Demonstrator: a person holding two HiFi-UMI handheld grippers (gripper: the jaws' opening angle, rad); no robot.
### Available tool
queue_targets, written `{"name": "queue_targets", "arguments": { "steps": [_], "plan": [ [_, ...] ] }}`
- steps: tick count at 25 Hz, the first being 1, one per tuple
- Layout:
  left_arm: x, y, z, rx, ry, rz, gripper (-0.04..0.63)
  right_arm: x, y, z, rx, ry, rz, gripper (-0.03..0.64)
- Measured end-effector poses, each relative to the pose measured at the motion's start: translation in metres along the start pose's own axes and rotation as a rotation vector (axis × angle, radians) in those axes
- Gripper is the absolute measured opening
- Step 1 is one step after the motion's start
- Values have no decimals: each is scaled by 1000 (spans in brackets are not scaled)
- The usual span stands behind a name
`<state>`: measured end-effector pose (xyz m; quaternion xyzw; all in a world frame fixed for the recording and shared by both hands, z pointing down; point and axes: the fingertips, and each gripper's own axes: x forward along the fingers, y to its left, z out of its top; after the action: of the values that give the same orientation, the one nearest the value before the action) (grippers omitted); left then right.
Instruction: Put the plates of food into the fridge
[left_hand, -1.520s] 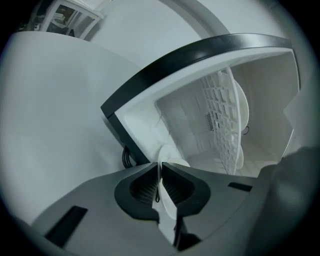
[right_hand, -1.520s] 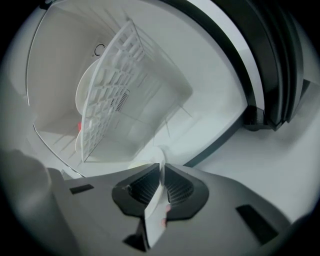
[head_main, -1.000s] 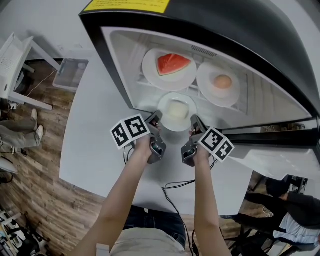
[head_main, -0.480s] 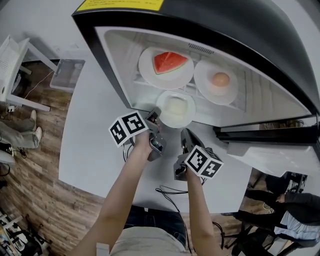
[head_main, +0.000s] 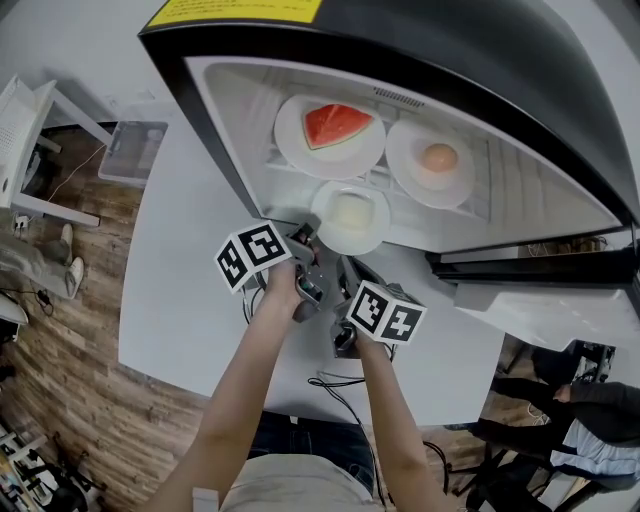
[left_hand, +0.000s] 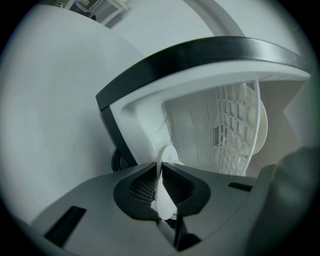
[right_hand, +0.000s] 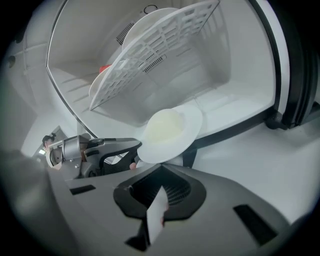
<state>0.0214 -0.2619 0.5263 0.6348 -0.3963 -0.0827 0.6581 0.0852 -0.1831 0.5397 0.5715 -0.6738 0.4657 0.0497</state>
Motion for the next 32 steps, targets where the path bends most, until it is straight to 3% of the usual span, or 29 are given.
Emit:
{"name": "queue_targets", "arguments": {
  "steps": [5, 14, 20, 24, 27, 29, 32],
  "plan": [
    [-6, -4, 6, 63, -13, 10, 32, 5, -5, 8, 21, -8, -7, 14],
    [-40, 2, 3, 92, -5, -8, 32, 19, -15, 47, 31, -53, -44, 14],
    [-50, 9, -9, 89, 13, -16, 32, 16, -14, 51, 40, -88, -32, 14],
    [-56, 2, -14, 167, 13, -6, 32, -4, -2, 47, 24, -147, -4, 14],
    [-61, -9, -22, 237, 7, -1, 32, -32, 11, 46, -49, -249, 2, 14],
    [-69, -21, -26, 326, -19, -21, 32, -53, 22, 45, -120, -313, 0, 14],
    [-85, -49, -34, 508, -69, -124, 32, -82, 41, 44, -228, -394, -10, 14]
  ]
}}
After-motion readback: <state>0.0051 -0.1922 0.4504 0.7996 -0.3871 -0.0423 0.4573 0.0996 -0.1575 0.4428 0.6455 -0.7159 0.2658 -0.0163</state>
